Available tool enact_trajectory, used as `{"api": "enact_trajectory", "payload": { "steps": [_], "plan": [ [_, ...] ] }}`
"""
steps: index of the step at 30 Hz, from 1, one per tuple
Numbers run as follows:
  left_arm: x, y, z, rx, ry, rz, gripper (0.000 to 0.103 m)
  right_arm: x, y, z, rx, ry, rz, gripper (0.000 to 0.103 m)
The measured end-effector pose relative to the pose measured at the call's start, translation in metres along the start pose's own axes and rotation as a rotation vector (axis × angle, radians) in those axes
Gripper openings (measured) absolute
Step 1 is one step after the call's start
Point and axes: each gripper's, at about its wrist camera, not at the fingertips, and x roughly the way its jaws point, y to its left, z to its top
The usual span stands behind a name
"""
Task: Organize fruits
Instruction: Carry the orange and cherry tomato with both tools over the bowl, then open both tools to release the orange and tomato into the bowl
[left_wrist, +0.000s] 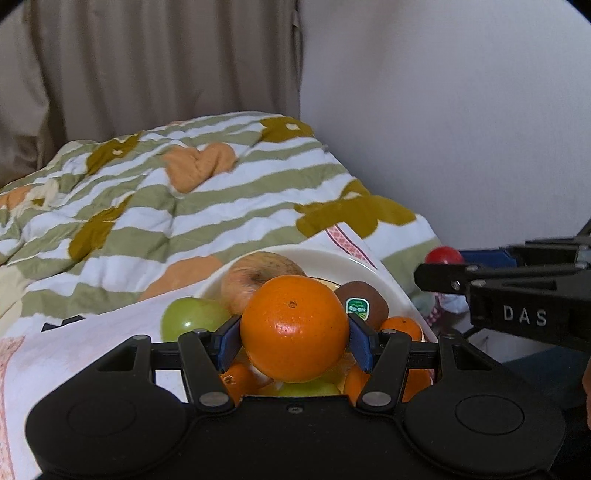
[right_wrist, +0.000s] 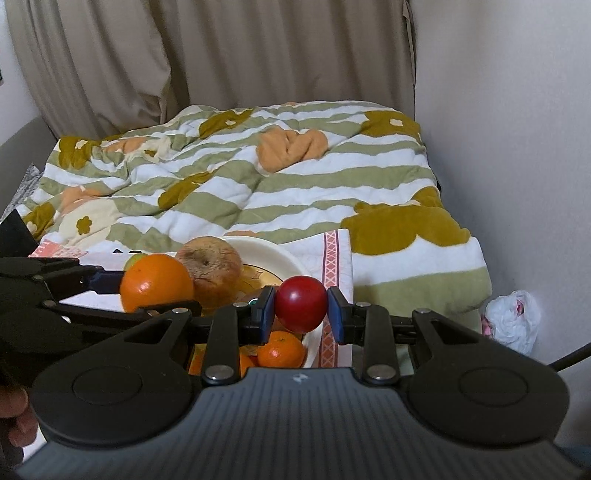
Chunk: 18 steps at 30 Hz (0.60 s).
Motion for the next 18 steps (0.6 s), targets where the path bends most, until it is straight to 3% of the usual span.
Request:
{"api": "enact_trajectory", "payload": {
  "steps": [7, 9, 10, 11, 18],
  "plan": [
    [0.014, -0.008, 0.000, 0.056, 0.026, 0.011, 0.064, 0.014, -0.003, 0.005, 0.012, 0.012, -0.004, 0.045],
    [0.010, -0.009, 0.000, 0.068, -0.004, 0.006, 0.077, 0.016, -0.003, 0.007, 0.015, 0.012, -0.004, 0.045],
    [0.006, -0.009, 0.001, 0.073, -0.025, 0.009, 0.092, 0.017, -0.003, 0.008, 0.017, 0.011, -0.005, 0.045],
    [0.002, -0.009, 0.000, 0.076, -0.045, 0.014, 0.100, 0.018, -0.003, 0.009, 0.017, 0.010, -0.005, 0.045],
    [-0.014, 0.007, -0.005, 0.040, -0.065, 0.021, 0.100, 0.032, 0.001, 0.021, 0.006, 0.015, 0.021, 0.045]
  ]
}}
